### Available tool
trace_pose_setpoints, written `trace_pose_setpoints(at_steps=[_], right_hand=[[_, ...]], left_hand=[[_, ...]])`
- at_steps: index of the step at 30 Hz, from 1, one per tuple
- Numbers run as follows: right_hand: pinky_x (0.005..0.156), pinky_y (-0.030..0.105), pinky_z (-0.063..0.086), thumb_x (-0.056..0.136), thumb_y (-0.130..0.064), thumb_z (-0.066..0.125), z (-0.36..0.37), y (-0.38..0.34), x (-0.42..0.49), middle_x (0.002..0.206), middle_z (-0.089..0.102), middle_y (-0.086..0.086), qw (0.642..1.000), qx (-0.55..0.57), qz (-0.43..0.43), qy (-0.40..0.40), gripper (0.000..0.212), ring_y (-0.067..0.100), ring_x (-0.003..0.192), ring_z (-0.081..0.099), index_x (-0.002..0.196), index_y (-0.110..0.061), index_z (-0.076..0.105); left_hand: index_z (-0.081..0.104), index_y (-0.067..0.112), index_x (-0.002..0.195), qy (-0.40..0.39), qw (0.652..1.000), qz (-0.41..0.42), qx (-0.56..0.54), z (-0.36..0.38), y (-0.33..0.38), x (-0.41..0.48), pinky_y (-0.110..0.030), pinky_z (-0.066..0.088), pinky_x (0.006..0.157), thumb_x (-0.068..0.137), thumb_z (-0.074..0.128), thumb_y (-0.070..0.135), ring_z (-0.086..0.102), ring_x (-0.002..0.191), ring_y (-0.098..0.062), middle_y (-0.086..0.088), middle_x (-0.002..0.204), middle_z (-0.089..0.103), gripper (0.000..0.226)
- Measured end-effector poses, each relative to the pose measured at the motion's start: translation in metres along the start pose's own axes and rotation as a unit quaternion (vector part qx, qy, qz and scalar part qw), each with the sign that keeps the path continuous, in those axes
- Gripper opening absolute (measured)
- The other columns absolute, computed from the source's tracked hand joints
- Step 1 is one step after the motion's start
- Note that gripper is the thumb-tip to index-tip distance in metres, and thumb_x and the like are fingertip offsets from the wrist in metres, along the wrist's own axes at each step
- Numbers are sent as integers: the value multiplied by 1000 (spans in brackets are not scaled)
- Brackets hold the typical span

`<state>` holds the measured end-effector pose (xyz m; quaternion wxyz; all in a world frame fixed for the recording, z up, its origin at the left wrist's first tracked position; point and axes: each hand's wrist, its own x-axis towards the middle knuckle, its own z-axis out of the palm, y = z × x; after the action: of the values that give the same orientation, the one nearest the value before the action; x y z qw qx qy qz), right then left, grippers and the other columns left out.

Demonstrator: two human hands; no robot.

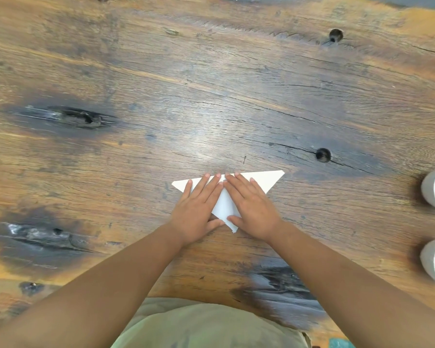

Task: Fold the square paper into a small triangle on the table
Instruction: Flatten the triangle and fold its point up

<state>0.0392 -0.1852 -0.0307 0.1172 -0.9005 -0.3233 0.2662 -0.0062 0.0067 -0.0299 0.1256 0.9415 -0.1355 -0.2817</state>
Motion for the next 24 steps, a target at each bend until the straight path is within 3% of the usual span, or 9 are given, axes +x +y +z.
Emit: trace_pose_setpoints(at_steps=[11, 24], right_hand=[[124, 41, 1, 86, -42, 67, 1, 2, -1, 166, 9, 0, 1000, -13, 4, -2, 90, 18, 153, 0, 156, -15, 16], [124, 40, -1, 88, -41, 65, 0, 1, 0, 166, 5, -1, 1000, -14, 7, -8, 89, 18, 153, -2, 157, -15, 15]], left_hand=[[-8, 18, 157, -5, 1000, 2, 13, 5, -1, 3, -53, -7, 121, 91, 48, 65, -22, 150, -20, 5, 165, -19, 99], [1, 17, 158, 4, 1000, -10, 19, 4, -12, -7, -57, 1, 121, 92, 37, 67, -14, 152, -18, 2, 166, -11, 91]])
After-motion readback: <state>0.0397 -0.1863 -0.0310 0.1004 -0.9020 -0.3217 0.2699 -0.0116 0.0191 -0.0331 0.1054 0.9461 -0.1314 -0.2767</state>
